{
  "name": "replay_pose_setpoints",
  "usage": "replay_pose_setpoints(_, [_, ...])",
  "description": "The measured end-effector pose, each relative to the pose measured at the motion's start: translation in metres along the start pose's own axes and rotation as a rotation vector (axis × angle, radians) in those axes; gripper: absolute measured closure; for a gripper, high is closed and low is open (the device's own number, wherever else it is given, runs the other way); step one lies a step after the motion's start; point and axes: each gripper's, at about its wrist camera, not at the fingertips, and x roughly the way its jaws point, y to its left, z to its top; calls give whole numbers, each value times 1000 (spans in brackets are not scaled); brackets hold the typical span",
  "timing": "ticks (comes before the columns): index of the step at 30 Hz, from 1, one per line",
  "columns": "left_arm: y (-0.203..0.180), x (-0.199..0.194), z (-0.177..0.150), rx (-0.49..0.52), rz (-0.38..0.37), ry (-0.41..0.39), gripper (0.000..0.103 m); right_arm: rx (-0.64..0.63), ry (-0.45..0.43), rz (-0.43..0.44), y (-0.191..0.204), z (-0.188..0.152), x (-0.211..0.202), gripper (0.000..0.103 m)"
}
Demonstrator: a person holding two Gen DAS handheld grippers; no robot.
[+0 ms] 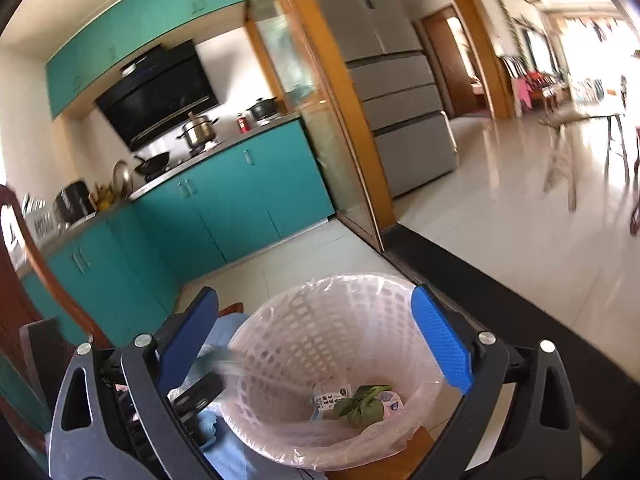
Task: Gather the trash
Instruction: 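Carry the dark green bag over the basket and open the left tool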
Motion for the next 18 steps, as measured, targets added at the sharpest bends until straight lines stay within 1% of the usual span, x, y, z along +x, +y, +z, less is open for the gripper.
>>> replay_pose_setpoints(1, [2, 2, 0, -5, 16, 3, 18, 8, 8, 0, -3, 0, 1, 8])
replay_pose_setpoints(2, [6, 0, -2, -9, 15, 4, 18, 6, 17, 5, -3, 0, 2, 8])
replay_pose_setpoints(3, [12, -6, -5, -11, 14, 1, 17, -1, 25, 10, -2, -1, 2, 8])
replay_pose_setpoints(5, [31, -26, -14, -4, 44, -13, 13, -31, 38, 27, 4, -3, 3, 8])
replay_pose_setpoints(6, [42, -33, -16, -3, 65, -16, 12, -49, 51, 40, 9, -5, 5, 8])
replay_pose_setpoints(8, [70, -62, -27, -14, 133, -33, 9, -70, 73, 64, 17, -9, 6, 8])
replay_pose_setpoints(12, [128, -117, -53, -93, 255, -42, 7, -165, 130, 129, 48, -25, 4, 8])
replay_pose_setpoints(15, [163, -153, -80, -152, 317, -56, 6, -251, 180, 203, 80, -47, -2, 8])
replay_pose_setpoints(18, [188, -171, -106, -197, 369, -51, 5, -325, 228, 250, 107, -69, -10, 8])
